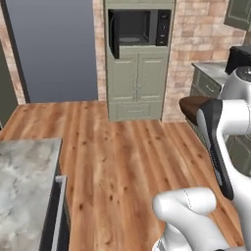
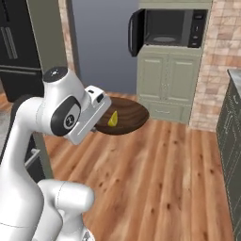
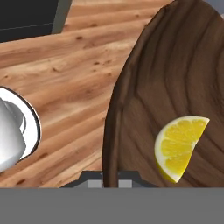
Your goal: Pick the lemon wedge from the sink and place it in the bowl. Then pick the bowl and place it in the microwave. Then close the microwave door and press the start button.
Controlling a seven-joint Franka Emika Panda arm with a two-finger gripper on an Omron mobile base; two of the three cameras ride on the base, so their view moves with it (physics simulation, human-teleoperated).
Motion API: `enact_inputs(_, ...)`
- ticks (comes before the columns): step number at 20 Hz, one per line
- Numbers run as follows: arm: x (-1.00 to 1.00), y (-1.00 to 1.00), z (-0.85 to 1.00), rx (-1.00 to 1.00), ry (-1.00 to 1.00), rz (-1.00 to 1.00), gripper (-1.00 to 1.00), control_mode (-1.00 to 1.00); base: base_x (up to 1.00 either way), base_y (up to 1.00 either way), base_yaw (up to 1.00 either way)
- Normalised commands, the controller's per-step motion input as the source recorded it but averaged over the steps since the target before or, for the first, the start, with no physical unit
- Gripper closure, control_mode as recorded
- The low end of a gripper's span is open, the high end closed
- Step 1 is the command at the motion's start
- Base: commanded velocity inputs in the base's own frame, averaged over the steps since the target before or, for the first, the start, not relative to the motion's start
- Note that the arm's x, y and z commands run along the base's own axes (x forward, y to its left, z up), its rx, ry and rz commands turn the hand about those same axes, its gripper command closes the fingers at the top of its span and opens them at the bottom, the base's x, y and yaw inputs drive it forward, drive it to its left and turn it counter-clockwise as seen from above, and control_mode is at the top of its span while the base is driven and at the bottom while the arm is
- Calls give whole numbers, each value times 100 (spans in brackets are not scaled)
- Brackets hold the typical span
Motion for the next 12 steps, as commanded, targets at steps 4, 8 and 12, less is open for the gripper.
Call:
enact_inputs(4, 0, 0, 0, 0, 0, 0, 100, 100, 100, -3, 5)
enact_inputs(8, 0, 0, 0, 0, 0, 0, 100, 100, 100, -25, 12)
enact_inputs(12, 0, 0, 0, 0, 0, 0, 100, 100, 100, -55, 26)
